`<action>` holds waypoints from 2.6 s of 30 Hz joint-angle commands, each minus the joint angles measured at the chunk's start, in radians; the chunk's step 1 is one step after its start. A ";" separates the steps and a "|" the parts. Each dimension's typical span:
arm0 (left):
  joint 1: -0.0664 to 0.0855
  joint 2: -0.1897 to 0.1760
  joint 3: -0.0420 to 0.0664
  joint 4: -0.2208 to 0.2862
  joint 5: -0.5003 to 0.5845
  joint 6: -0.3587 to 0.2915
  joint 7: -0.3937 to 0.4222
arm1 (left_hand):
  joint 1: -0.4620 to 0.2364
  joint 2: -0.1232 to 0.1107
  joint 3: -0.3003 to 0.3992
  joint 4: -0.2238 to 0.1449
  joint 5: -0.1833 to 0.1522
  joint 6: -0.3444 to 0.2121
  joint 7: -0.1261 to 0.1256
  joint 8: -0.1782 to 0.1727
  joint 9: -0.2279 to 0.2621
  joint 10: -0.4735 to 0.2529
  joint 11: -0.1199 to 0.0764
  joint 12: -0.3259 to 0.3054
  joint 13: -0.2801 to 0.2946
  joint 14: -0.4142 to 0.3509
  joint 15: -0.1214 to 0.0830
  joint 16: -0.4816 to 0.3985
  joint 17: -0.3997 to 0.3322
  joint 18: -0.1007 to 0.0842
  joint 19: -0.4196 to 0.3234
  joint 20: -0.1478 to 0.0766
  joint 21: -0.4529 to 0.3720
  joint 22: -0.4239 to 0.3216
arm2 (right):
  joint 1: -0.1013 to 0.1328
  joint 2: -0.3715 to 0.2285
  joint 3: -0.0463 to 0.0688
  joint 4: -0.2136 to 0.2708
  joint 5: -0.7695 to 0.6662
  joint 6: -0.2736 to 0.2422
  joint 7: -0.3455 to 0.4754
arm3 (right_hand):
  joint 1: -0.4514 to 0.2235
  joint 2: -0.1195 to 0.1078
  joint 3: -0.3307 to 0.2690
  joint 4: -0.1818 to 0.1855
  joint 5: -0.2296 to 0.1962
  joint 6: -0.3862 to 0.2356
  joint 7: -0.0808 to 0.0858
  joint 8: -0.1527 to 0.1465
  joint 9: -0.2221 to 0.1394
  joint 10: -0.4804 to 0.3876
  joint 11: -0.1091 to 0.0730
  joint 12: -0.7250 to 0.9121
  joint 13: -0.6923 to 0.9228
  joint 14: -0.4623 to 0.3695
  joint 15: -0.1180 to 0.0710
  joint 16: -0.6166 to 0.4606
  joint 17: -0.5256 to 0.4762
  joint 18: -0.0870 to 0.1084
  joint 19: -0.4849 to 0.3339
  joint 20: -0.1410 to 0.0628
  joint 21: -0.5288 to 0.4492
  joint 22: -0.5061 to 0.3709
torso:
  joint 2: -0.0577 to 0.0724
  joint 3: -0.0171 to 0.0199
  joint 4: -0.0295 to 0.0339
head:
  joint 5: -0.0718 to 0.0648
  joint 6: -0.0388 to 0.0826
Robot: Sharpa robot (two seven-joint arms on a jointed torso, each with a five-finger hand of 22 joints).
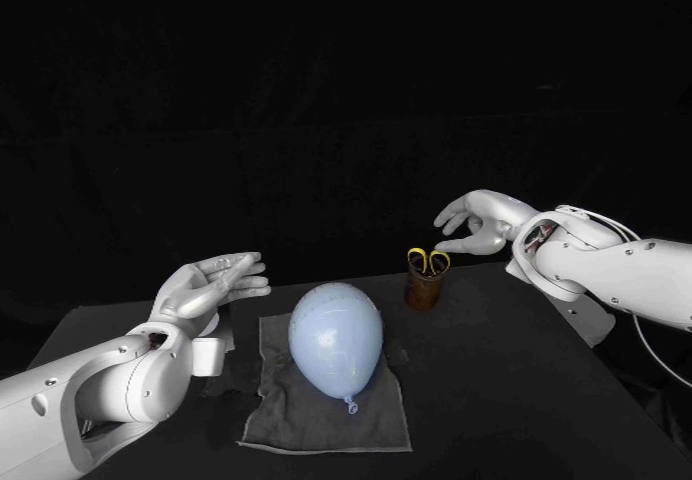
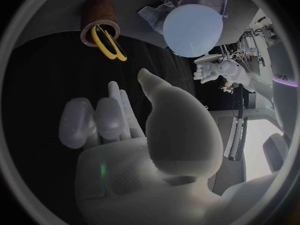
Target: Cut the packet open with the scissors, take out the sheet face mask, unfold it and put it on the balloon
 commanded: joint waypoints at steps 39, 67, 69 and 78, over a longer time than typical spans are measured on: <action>0.002 -0.012 0.001 -0.001 0.006 0.001 -0.024 | -0.012 0.002 0.010 0.006 -0.003 -0.004 0.006 -0.002 -0.002 0.003 0.004 -0.019 -0.004 -0.002 0.003 0.001 0.014 0.011 0.000 -0.001 0.010 0.003 | -0.024 0.089 -0.004 -0.093 -0.142 0.161 -0.145 | 0.210 0.065 -0.050 0.172 0.079 0.054 -0.028 0.025 0.024 0.059 -0.026 0.007 -0.009 0.014 -0.012 0.130 0.083 -0.028 0.053 -0.007 0.065 0.130 | 0.012 0.0041 0.0023 | -0.028 -0.005; 0.002 -0.010 0.001 -0.012 0.015 0.006 -0.034 | -0.017 0.021 0.023 0.007 -0.003 -0.015 0.016 -0.010 -0.005 -0.007 0.012 -0.030 -0.005 -0.008 0.008 -0.003 0.027 0.010 -0.007 0.001 0.014 0.004 | -0.027 0.094 -0.003 -0.096 -0.088 -0.076 -0.169 | 0.114 0.088 0.285 0.123 -0.010 0.144 -0.088 0.134 0.108 0.228 -0.082 0.016 0.015 0.027 -0.059 0.183 0.133 -0.045 0.104 -0.050 0.113 0.222 | 0.012 0.0047 0.0021 | -0.036 0.001; 0.002 -0.010 0.001 -0.013 0.017 0.008 -0.035 | -0.017 0.023 0.025 0.007 -0.003 -0.015 0.016 -0.011 -0.005 -0.008 0.012 -0.031 -0.005 -0.009 0.008 -0.003 0.028 0.010 -0.007 0.002 0.014 0.004 | -0.027 0.091 -0.003 -0.089 -0.081 -0.108 -0.166 | 0.110 0.086 0.287 0.122 -0.010 0.144 -0.088 0.136 0.110 0.230 -0.083 0.016 0.016 0.027 -0.059 0.184 0.135 -0.045 0.106 -0.051 0.114 0.225 | 0.013 0.0047 0.0023 | -0.036 0.004; 0.002 -0.007 0.001 -0.019 0.019 0.011 -0.035 | -0.017 0.025 0.026 0.007 -0.003 -0.015 0.016 -0.011 -0.005 -0.009 0.012 -0.031 -0.005 -0.010 0.008 -0.004 0.029 0.010 -0.008 0.002 0.014 0.004 | -0.010 0.075 0.005 -0.054 -0.044 -0.185 -0.173 | 0.099 0.077 0.297 0.114 -0.010 0.142 -0.092 0.148 0.119 0.237 -0.086 0.016 0.020 0.029 -0.062 0.189 0.140 -0.047 0.110 -0.053 0.118 0.231 | 0.011 0.0030 0.0025 | -0.037 0.015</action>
